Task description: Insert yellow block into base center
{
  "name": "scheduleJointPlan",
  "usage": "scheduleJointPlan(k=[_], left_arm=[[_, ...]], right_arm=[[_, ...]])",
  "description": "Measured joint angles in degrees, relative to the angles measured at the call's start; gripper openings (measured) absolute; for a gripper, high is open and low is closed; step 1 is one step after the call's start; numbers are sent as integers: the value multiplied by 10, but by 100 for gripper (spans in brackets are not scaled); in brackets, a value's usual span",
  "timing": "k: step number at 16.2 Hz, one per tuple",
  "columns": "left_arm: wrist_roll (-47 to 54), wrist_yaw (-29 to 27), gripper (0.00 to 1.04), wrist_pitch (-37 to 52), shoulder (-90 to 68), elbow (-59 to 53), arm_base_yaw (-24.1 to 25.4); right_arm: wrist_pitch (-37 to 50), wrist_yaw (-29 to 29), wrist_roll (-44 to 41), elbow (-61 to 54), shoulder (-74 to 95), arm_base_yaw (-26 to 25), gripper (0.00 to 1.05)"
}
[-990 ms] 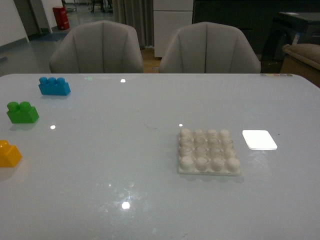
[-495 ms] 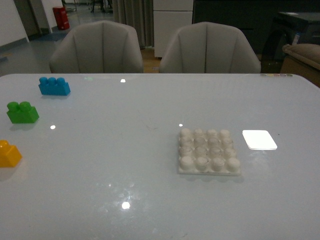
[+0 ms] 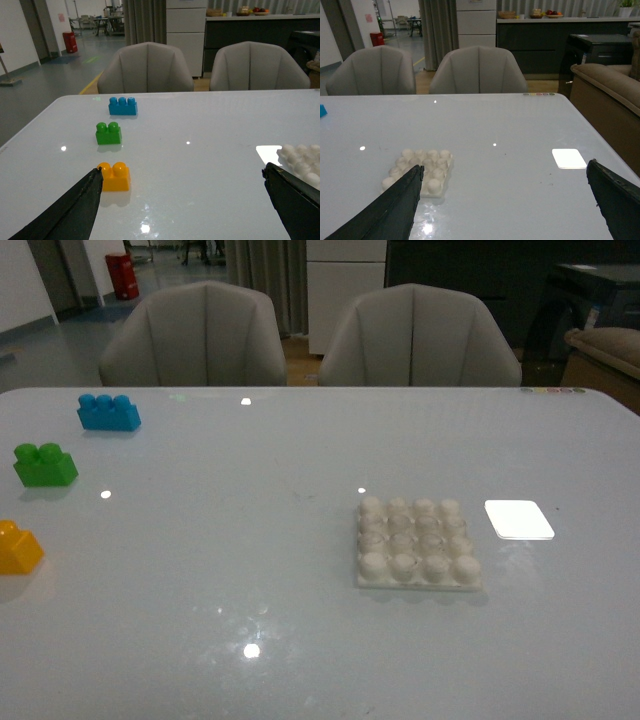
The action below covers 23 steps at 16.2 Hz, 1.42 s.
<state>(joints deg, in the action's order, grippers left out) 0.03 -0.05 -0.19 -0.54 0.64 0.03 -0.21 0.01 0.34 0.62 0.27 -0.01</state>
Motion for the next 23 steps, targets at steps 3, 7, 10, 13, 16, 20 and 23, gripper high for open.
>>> scheduleJointPlan(k=[3, 7, 10, 13, 16, 20, 23], left_arm=[[0, 0, 98, 0, 0, 0, 0], [0, 0, 98, 0, 0, 0, 0], [0, 0, 98, 0, 0, 0, 0], [0, 0, 98, 0, 0, 0, 0], [0, 0, 98, 0, 0, 0, 0], [0, 0, 98, 0, 0, 0, 0], [0, 0, 98, 0, 0, 0, 0]], right_arm=[[67, -49, -2, 50, 160, -56, 98], [310, -47, 2, 270, 572, -42, 98], [247, -24, -10, 433, 846, 10, 98], [169, -10, -19, 535, 1012, 52, 98], [154, -9, -19, 550, 1043, 60, 98], [124, -7, -17, 581, 1117, 76, 98], [85, -26, 18, 640, 1194, 79, 98]])
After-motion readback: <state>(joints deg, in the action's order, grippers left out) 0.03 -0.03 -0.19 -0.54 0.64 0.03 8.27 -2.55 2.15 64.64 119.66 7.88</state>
